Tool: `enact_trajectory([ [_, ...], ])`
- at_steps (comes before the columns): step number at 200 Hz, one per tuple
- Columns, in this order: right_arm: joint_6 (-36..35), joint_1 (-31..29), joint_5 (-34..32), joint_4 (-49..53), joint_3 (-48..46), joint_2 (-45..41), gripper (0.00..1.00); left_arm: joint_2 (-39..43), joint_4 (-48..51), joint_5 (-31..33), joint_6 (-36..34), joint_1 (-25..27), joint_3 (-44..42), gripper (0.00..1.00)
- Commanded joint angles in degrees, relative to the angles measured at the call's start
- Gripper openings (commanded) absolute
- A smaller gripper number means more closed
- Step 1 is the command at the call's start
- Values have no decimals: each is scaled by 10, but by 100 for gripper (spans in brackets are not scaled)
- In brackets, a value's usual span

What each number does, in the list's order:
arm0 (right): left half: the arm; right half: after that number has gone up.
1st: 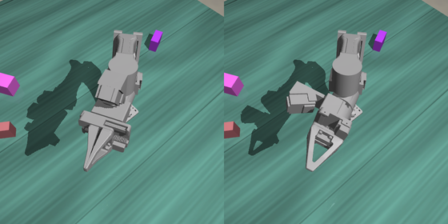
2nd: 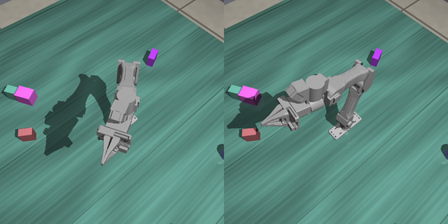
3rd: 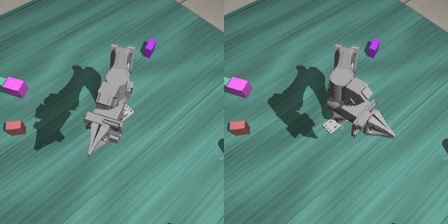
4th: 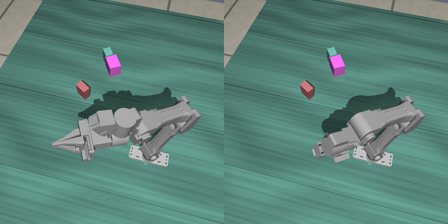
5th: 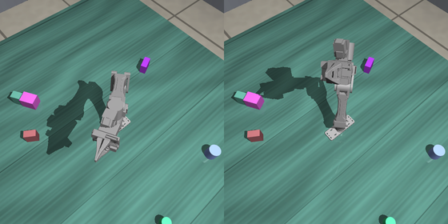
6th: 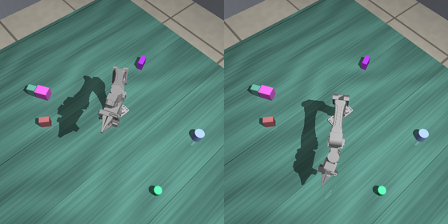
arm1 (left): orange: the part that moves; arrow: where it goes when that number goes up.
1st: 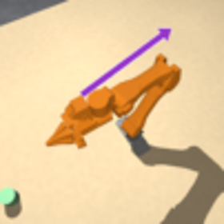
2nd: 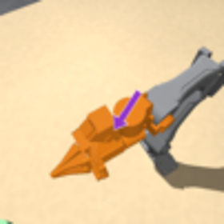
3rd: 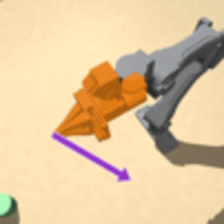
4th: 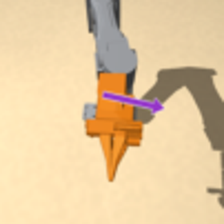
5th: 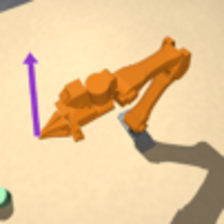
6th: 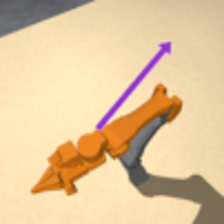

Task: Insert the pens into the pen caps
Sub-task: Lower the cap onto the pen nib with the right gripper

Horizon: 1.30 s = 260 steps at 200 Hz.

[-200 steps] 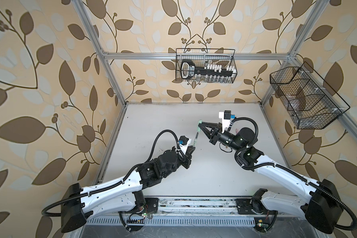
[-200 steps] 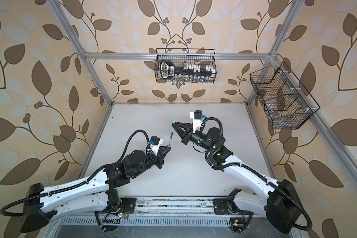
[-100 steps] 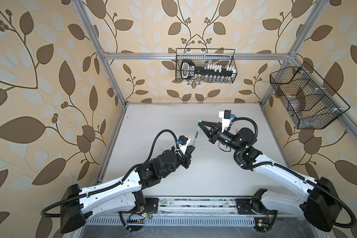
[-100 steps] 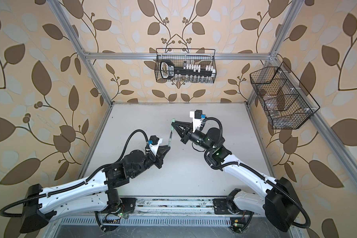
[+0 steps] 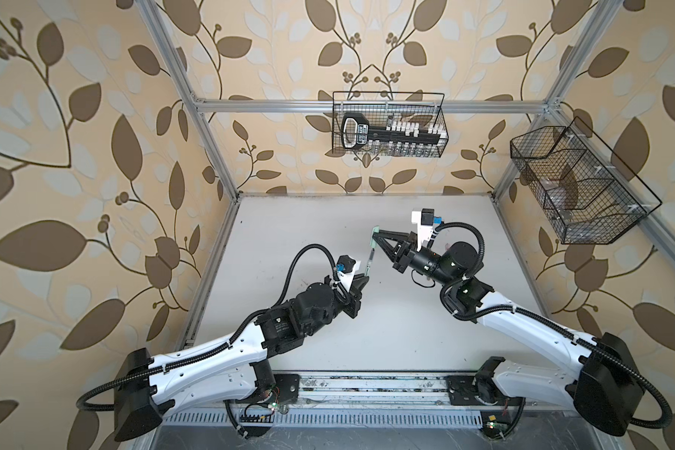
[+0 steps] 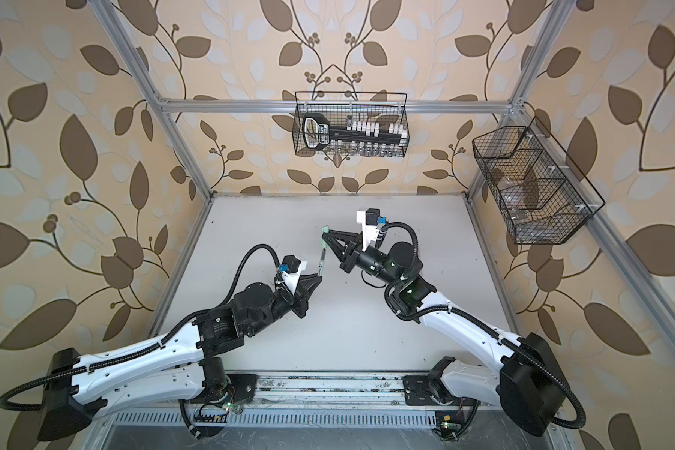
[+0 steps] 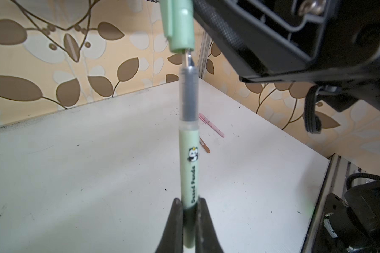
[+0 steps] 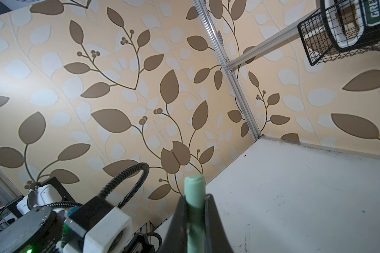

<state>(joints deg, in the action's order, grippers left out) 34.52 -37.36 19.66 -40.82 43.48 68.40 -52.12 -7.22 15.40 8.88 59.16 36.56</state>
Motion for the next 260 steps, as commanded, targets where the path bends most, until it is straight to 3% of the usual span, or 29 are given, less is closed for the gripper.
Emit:
enact_trajectory([
  [1,4,-3,-6,-16,-10,8,0,11,-14,-4,-12,-4,25,0],
  [112,-2,-4,-20,-7,-19,-9,0,29,-15,16,-19,-4,19,0],
  [223,38,-17,-15,-57,-29,4,0,30,-56,35,-38,-4,19,0],
  [260,-14,-37,-41,-14,-22,-1,0,31,-59,39,-47,-4,28,0],
])
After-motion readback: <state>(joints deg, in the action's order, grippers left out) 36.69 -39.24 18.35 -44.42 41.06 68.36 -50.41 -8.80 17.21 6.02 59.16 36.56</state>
